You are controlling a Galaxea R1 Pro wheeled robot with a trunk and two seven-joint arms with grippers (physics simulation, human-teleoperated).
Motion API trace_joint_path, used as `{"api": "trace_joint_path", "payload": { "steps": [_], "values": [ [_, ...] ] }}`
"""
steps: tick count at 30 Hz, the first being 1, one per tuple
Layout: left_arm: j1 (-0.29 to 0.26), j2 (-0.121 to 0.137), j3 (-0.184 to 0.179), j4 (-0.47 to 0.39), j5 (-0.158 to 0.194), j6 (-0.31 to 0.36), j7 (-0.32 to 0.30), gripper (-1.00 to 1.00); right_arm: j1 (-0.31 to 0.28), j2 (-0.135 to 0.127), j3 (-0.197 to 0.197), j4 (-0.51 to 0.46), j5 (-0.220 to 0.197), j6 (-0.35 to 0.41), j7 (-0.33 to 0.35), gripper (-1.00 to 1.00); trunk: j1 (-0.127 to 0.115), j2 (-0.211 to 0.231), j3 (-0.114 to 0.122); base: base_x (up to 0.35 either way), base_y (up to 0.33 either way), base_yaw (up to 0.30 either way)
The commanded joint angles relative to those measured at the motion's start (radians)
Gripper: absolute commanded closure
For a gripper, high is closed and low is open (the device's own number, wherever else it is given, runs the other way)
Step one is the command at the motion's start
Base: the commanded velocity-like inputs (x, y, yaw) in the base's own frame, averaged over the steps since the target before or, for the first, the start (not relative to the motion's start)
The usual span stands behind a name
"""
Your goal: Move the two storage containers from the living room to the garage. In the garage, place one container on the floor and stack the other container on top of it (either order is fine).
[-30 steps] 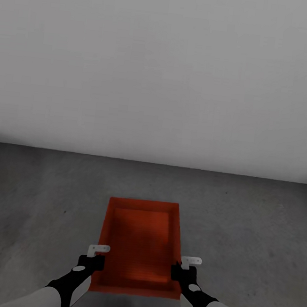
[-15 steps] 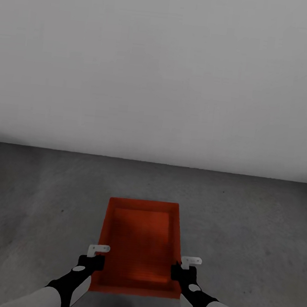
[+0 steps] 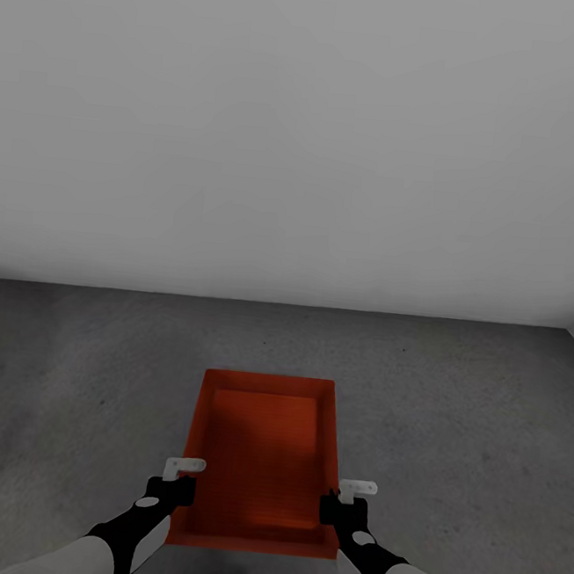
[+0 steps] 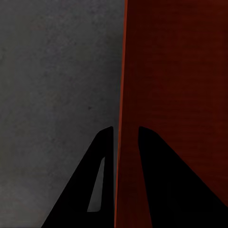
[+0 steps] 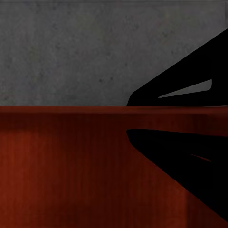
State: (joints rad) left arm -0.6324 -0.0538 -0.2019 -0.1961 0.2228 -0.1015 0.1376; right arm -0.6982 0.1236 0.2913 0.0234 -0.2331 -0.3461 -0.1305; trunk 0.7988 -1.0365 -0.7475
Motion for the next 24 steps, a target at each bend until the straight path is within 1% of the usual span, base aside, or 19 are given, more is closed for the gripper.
{"api": "trace_joint_path", "payload": {
  "steps": [1,24],
  "values": [
    [-0.001,0.031,0.015,-0.002,-0.004,-0.026,0.02,1.0,0.0,0.001,-0.024,0.004,0.0,-0.002,0.0,1.0,0.0,-0.001,-0.001,0.0,0.0,-0.012],
    [-0.001,0.031,0.015,-0.002,-0.004,-0.026,0.02,1.0,-0.001,0.001,-0.024,0.004,0.001,-0.002,0.0,1.0,0.0,-0.001,-0.001,0.0,0.0,-0.001]
  ]
}}
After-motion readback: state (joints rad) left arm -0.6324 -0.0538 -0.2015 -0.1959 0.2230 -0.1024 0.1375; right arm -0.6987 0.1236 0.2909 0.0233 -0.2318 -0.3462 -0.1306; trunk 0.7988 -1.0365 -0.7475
